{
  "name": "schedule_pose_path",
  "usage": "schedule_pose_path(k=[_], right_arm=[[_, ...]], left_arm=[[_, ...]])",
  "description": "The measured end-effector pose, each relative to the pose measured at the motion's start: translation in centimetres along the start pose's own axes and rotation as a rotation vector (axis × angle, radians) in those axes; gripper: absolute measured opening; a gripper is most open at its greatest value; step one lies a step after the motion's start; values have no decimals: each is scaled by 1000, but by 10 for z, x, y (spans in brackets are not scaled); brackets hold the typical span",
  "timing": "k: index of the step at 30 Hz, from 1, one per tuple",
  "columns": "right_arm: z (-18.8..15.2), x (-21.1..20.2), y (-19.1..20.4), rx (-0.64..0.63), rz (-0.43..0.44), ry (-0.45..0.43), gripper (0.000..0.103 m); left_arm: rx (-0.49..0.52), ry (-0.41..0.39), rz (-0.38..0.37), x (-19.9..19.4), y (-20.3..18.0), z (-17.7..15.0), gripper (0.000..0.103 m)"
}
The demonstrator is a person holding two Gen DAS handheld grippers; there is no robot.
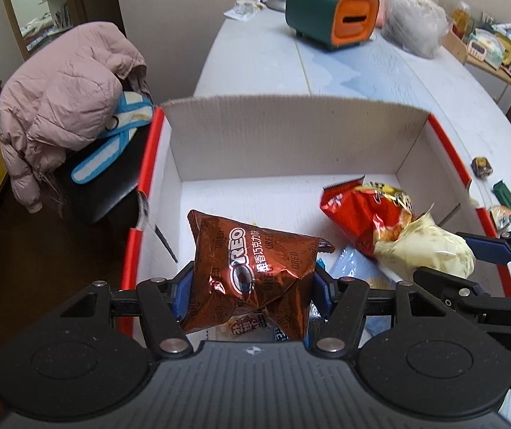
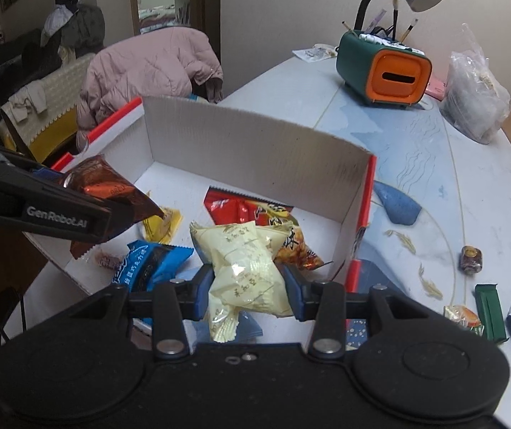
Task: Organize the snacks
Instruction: 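Open both tools to drop the Oreo pack and cream packet into the box, then withdraw both open tools from the box toward the remaining snacks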
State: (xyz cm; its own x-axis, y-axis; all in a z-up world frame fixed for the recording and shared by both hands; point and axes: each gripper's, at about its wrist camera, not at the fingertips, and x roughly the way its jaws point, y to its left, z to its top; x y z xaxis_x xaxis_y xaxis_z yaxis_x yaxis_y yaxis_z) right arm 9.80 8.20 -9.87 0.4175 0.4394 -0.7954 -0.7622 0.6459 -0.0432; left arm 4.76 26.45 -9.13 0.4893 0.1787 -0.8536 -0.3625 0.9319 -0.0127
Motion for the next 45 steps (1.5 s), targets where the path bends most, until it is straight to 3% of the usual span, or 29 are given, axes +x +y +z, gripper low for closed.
schedule_pose_path(k=[8,17,30,45], right_arm=[[0,3,3,-7,-5,14,43],[-1,-7,2,7,14,-9,54],[-4,-42,-1,46,31,-97,75],[-13,-104,-22,106,30,-223,88]], left_arm=[[9,53,-1,11,-3,-4,64],[-6,37,-23,1,-2,-7,66],[13,-68,-71,-39,-7,-15,68],[83,-234,-111,-104,-46,-23,73]])
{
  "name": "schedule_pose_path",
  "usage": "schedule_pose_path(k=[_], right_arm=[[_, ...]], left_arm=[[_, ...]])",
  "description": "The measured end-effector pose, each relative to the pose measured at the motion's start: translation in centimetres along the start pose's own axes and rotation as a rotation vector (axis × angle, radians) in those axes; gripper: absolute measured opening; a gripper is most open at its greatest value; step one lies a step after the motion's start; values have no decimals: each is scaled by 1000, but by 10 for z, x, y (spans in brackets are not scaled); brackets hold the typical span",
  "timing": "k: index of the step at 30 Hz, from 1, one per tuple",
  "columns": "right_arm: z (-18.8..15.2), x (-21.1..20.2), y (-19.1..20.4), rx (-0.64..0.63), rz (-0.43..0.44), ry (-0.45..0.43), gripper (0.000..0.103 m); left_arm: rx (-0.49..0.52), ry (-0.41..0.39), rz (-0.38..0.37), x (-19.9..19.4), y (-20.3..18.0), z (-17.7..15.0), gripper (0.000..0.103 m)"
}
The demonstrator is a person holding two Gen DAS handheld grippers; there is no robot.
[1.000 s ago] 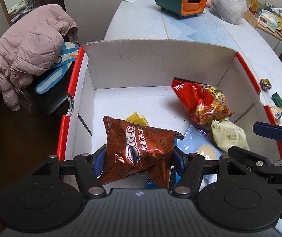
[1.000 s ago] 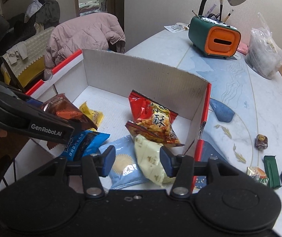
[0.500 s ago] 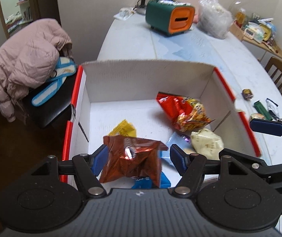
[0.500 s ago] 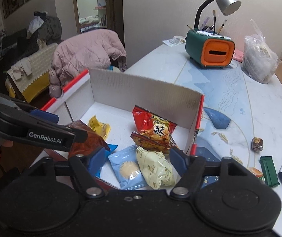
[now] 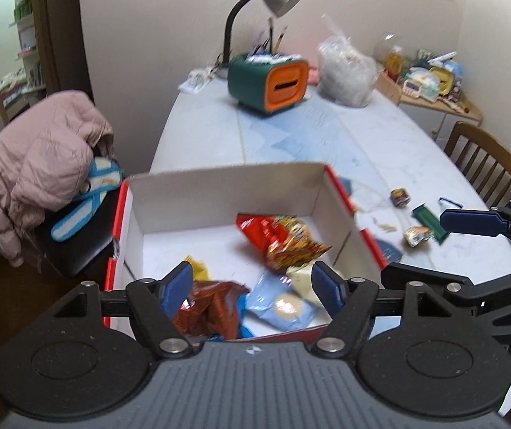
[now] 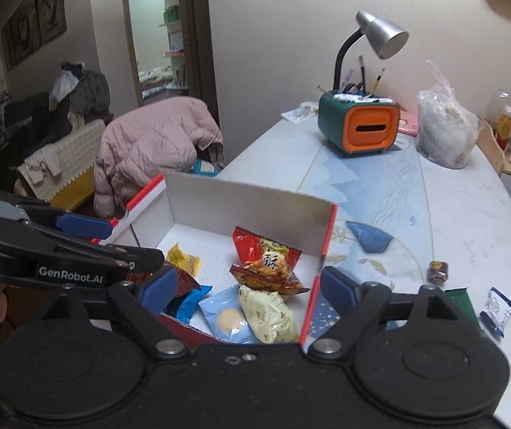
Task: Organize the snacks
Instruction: 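Withdraw both open tools from the box toward the remaining snacks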
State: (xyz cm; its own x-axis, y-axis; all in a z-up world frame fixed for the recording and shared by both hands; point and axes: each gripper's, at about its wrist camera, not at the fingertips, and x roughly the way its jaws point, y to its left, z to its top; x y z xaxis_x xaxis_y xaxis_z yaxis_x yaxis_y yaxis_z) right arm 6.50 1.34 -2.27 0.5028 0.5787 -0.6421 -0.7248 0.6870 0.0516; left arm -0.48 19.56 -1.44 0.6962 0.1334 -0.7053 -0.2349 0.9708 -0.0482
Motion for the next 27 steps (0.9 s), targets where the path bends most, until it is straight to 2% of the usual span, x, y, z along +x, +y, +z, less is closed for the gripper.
schedule_pose_path(k=[5,7,9,11,17,20,24,27], right_arm=[[-1,-23,-17,24,-18,-39,89],[-2,-33,-26,34,-31,-50,94],[-5,-42,-37,48,-44,-65,98],[-8,-51,-48,57,-55,-76,98],[-17,-73,-90,77,-101,-96,102],[-22,-81,-114,84,-128,-90,103],[-28,-89,-150,96,-151,-88,103],[-32,-91,-180,116,-167,-83,103]], left_arm=[[21,-47,-27,-14,-22,7,74],[25,-64,-33,-18,-32,9,74],[27,-78,-48,-21,-42,12,81],[27,-92,-68,-22,-52,15,83],[33,-75,-137,-13,-90,22,84],[32,-71,-159,-6,-113,26,92],[18,-81,-173,5,-144,33,98],[26,-76,-168,17,-170,39,98]])
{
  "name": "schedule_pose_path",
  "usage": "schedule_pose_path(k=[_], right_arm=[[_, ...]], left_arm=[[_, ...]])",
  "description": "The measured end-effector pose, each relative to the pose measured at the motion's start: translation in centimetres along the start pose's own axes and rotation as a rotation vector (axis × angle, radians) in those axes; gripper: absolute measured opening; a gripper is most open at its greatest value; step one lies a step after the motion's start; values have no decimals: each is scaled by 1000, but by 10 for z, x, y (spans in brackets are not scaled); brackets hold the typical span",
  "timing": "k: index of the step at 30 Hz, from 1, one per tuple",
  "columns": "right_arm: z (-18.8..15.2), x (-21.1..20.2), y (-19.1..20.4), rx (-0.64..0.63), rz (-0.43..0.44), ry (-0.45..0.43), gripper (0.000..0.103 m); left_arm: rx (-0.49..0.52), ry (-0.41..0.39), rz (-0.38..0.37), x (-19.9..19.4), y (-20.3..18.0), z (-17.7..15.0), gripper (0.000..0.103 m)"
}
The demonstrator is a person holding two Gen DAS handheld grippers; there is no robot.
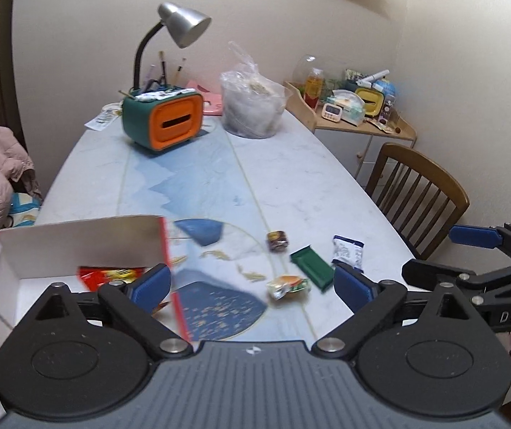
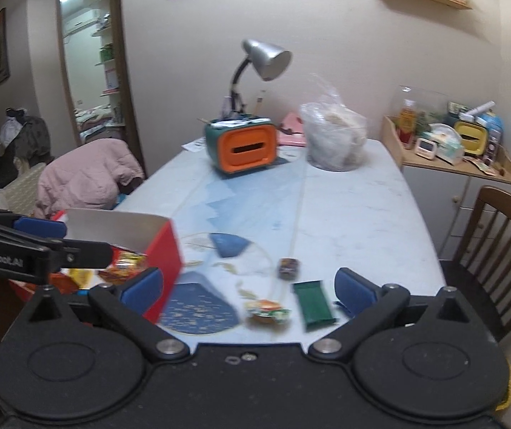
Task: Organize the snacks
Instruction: 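Withdraw both open tools from the box toward the remaining snacks, then grasp the egg-yolk pastry packet with the left tool while the right tool grasps the white-blue packet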
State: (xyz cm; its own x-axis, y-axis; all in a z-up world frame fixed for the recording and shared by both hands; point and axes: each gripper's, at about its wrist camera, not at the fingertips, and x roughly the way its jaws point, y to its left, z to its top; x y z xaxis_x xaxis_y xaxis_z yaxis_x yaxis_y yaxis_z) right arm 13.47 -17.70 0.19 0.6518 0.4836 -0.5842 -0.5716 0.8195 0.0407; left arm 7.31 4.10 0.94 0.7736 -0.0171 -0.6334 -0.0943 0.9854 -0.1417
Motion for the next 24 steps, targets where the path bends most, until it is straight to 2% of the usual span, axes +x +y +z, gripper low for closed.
schedule_pose_path(k=[7,13,24], right_arm=[[-3,24,-68,29,-22,42,103],[-4,65,-113,73,-17,115,103],[-12,149,-148,168,-51,245,102]], left_arm=[[10,49,46,52,-46,9,98],[-37,143,112,103,-62,13,98],[-105,309,188,180,-65,11,98]])
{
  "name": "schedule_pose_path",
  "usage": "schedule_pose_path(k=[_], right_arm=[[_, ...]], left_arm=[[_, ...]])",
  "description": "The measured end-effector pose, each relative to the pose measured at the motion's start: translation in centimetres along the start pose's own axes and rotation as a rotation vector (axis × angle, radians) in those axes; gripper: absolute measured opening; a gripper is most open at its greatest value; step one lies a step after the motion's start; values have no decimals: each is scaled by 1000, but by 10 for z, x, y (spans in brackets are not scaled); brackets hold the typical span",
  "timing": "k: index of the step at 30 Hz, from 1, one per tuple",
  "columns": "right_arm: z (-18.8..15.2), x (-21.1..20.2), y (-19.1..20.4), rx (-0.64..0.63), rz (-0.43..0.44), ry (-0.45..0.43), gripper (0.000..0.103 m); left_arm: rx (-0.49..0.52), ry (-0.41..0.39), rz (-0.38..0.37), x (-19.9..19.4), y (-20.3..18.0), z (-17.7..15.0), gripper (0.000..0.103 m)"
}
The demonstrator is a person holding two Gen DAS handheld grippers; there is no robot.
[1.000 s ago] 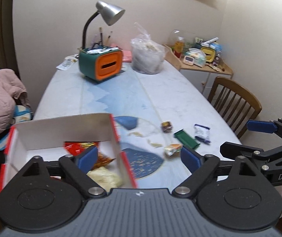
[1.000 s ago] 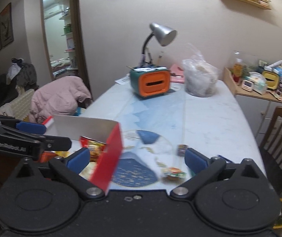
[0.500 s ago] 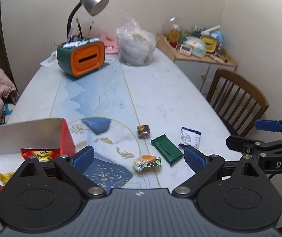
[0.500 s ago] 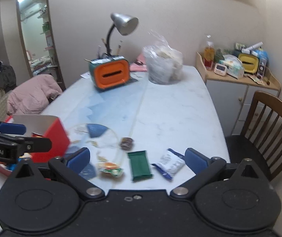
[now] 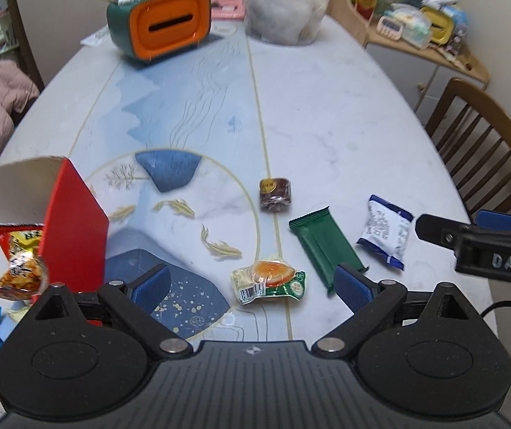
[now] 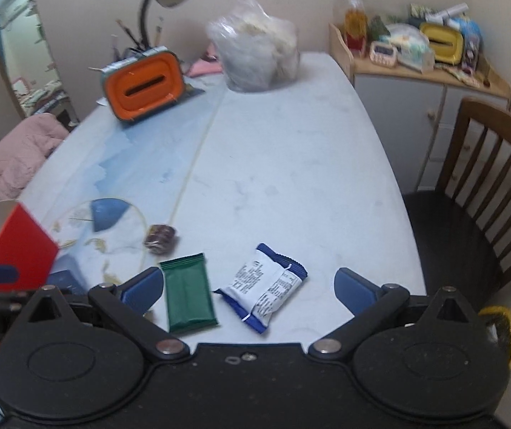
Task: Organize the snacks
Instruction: 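Grasp the egg-yolk pastry packet with the left tool while the right tool grasps the white-blue packet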
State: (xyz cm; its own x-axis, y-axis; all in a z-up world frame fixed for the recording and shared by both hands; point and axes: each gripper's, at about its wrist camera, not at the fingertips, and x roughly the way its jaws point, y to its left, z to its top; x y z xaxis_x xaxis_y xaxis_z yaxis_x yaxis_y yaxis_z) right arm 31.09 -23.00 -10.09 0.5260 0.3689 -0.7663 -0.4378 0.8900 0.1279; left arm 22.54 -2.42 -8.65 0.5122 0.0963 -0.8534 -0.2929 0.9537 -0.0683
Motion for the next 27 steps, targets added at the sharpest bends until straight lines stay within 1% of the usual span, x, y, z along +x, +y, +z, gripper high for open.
schedule_pose_path(k=[6,10,13,18,19,25,26,27], right_arm=[[8,47,-8,79,-44,83,99],[8,72,-11,116,-87,124,96],[7,85,-12,146,-104,146,95],[7,96,-7,150,-122,170,93],[6,98,-6,150,-125,176,91],[6,100,1,139,-153,184,87],[6,100,3,137,-159,184,86],[5,99,4,132,-165,184,84]], left_arm=[[-27,58,5,30,-2,8,98],[-14,85,18,45,-6,9,98],[0,107,23,55,-10,11,98],[-3,155,13,71,-12,12,98],[-7,165,10,74,-12,12,97],[-23,214,4,90,-11,12,97],[-25,218,4,92,-11,11,96],[-26,222,3,93,-11,10,93]])
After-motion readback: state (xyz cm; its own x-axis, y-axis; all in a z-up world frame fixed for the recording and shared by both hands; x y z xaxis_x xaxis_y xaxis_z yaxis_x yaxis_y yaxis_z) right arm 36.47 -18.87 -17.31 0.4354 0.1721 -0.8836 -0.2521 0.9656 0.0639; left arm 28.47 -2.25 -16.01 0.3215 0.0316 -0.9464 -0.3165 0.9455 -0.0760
